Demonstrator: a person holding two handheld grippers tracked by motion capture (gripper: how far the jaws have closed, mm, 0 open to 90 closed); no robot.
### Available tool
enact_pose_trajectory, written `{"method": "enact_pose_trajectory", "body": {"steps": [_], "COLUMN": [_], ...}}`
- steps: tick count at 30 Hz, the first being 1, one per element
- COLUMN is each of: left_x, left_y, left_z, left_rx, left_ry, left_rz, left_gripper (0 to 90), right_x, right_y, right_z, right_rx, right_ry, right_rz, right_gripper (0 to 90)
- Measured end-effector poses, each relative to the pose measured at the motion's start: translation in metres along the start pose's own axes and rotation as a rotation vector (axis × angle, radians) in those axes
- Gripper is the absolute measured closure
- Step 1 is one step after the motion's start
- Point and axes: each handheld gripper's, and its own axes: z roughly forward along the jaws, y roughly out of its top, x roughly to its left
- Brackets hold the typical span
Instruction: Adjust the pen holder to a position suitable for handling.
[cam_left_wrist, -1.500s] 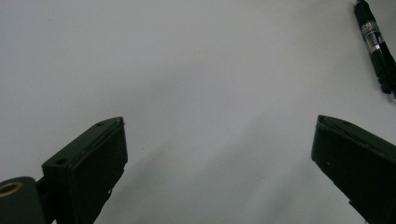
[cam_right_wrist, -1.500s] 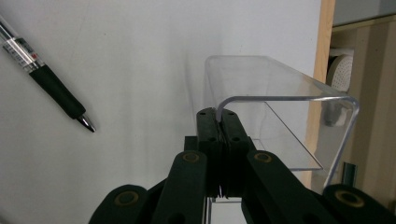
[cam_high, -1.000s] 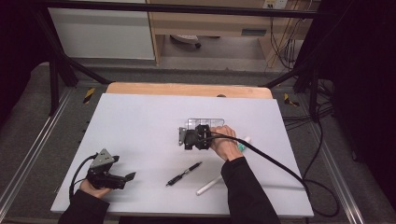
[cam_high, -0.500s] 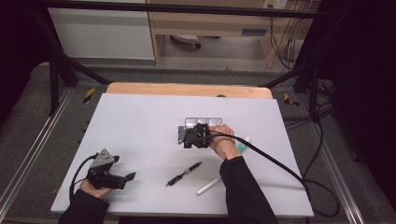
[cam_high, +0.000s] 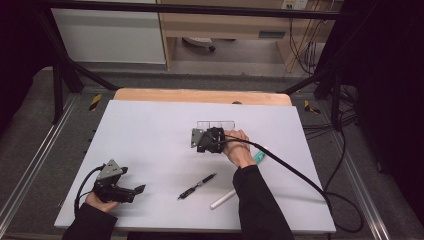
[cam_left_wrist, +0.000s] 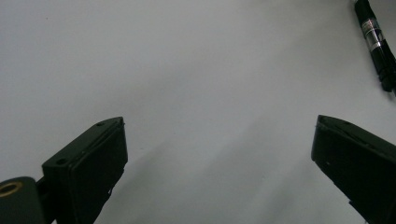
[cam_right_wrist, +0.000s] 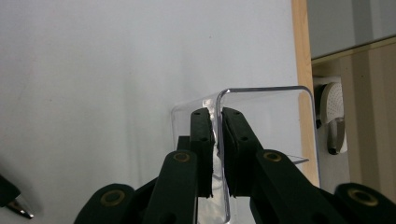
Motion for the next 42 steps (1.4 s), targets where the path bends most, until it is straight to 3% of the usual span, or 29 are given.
{"method": "enact_pose_trajectory", "body": {"steps": [11, 16, 19, 22, 32, 38, 42], "left_x": [0.000, 0.000, 0.000, 0.000, 0.000, -0.002, -0.003], "left_y": [0.000, 0.000, 0.000, 0.000, 0.000, 0.001, 0.002], "left_z": [0.000, 0.000, 0.000, 0.000, 0.001, 0.001, 0.003], "left_rx": [0.001, 0.003, 0.003, 0.006, 0.014, 0.018, 0.023], "left_ry": [-0.001, -0.001, -0.001, 0.000, 0.002, -0.001, -0.004], "left_rz": [0.000, -0.002, -0.002, -0.004, -0.009, -0.011, -0.012], "left_gripper": [3.3, 3.3, 3.3, 3.3, 3.3, 3.3, 3.3], "right_x": [-0.010, -0.014, -0.016, -0.017, -0.001, 0.016, 0.027], "right_y": [-0.005, -0.007, -0.007, -0.010, -0.029, -0.046, -0.060], "right_z": [0.006, 0.000, -0.008, -0.016, -0.038, -0.047, -0.052], "right_rx": [-0.026, -0.047, -0.081, -0.113, -0.186, -0.172, -0.172], "right_ry": [-0.050, -0.040, -0.033, 0.007, 0.054, 0.063, 0.071], "right_rz": [0.063, 0.124, 0.193, 0.267, 0.473, 0.587, 0.650], "right_gripper": [76.2, 69.2, 61.8, 54.9, 28.0, 9.7, 5.2]}}
